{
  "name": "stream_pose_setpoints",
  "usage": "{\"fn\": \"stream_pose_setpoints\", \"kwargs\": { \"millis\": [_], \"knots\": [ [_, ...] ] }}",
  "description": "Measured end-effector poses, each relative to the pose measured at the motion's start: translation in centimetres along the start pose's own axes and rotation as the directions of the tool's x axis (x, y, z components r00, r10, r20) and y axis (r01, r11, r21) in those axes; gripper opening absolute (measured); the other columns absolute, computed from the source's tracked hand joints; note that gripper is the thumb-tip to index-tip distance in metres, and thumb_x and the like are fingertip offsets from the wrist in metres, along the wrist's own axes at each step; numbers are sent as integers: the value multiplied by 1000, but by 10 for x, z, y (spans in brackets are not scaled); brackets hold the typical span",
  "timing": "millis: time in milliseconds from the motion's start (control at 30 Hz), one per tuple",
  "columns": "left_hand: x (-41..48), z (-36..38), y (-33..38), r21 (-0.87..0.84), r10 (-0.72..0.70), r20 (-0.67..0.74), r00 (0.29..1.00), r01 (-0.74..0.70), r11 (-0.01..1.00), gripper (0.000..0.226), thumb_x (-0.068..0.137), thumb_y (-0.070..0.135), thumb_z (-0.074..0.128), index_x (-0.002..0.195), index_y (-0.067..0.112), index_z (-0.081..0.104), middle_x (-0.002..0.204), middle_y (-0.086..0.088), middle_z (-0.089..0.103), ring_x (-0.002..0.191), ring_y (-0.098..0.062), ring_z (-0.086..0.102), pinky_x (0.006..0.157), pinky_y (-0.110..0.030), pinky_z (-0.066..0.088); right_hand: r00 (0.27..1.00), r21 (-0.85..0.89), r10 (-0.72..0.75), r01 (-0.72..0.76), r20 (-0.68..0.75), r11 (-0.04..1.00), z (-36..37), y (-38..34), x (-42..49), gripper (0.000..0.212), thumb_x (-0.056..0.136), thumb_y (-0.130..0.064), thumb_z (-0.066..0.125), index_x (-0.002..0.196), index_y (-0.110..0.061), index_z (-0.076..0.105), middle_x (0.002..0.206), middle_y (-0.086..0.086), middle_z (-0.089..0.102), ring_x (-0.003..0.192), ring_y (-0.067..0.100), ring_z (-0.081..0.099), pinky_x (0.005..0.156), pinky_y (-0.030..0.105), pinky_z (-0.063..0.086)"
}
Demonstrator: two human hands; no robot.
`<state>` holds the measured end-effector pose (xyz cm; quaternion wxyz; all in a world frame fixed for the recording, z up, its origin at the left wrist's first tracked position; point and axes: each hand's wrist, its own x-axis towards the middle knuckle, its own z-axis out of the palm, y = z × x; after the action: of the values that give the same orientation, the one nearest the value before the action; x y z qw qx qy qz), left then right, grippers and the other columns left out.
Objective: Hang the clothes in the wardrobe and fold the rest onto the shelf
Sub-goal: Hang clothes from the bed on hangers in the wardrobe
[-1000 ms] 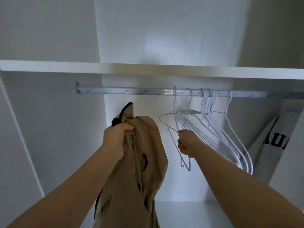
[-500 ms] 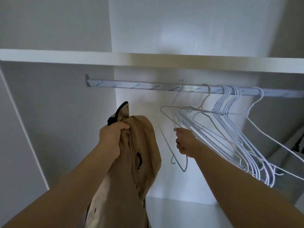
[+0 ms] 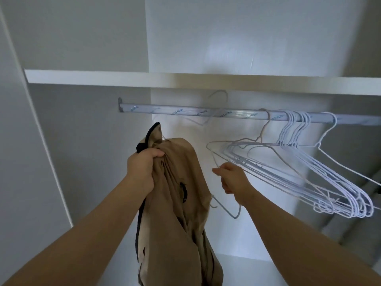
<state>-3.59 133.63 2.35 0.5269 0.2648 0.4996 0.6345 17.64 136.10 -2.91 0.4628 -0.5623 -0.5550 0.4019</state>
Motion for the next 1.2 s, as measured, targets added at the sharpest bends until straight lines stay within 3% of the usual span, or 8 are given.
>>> {"fn": "stream_pose_setpoints", "kwargs": {
  "millis": [233,467,667,800,867,1000,1133,1200],
  "knots": [
    [-23,-3,6,-1,18,62,998,-18,1000,39,72,-2,65,111,-1,62,93,-13,64,77,-26,60,68,-33,51,999,-67,4,-7,-44,998,-17,14,-54,34,86,-16,64,59,-8,43,41,-1,39,32,9,37,40,17,36],
    [-50,-6,-9,86,-65,110,992,55,995,47,71,1,71,117,-3,59,105,-16,62,102,-32,58,94,-45,48,977,-3,17,-18,-212,1000,-28,17,-126,45,82,-12,66,53,-15,32,41,0,33,32,13,33,37,16,31],
    [-85,-20,-14,60,-88,107,990,82,995,41,72,1,70,112,1,59,81,-9,55,81,-25,55,87,-38,50,978,121,96,-74,-187,990,-42,33,-195,47,82,-14,65,41,-16,42,36,3,39,33,16,40,38,17,35],
    [-116,-26,-15,28,-94,121,988,91,995,32,74,1,67,106,1,61,79,-9,56,69,-21,52,75,-33,50,989,239,106,-79,-104,968,-49,26,-233,29,83,-12,64,56,-14,52,44,5,44,34,14,35,36,16,28],
    [-133,-29,-21,37,-96,119,988,92,995,35,74,3,68,108,1,60,83,-10,57,73,-22,54,82,-36,50,990,322,70,-26,-124,946,-56,21,-250,35,85,-13,61,54,-20,48,43,-2,33,34,10,24,36,13,21],
    [-173,-40,-36,71,-110,80,991,105,992,43,74,4,70,115,0,58,87,-11,58,80,-24,55,94,-41,48,992,288,29,8,-124,958,-70,15,-300,48,84,-12,62,42,-22,42,42,-5,28,35,10,23,38,15,20],
    [-221,-60,-47,54,-84,80,993,80,995,37,75,1,68,111,1,60,77,-7,55,68,-19,51,79,-35,49,994,200,1,21,-106,979,-72,7,-344,14,85,-10,61,73,-18,59,46,-3,44,42,12,37,42,21,34],
    [-238,-72,-48,61,-73,80,994,68,996,38,74,0,68,111,1,60,80,-8,57,71,-20,53,80,-36,51,992,143,8,10,-126,990,-66,3,-359,11,87,-25,63,81,-18,58,45,-8,40,42,9,33,41,18,32]
  ]
}}
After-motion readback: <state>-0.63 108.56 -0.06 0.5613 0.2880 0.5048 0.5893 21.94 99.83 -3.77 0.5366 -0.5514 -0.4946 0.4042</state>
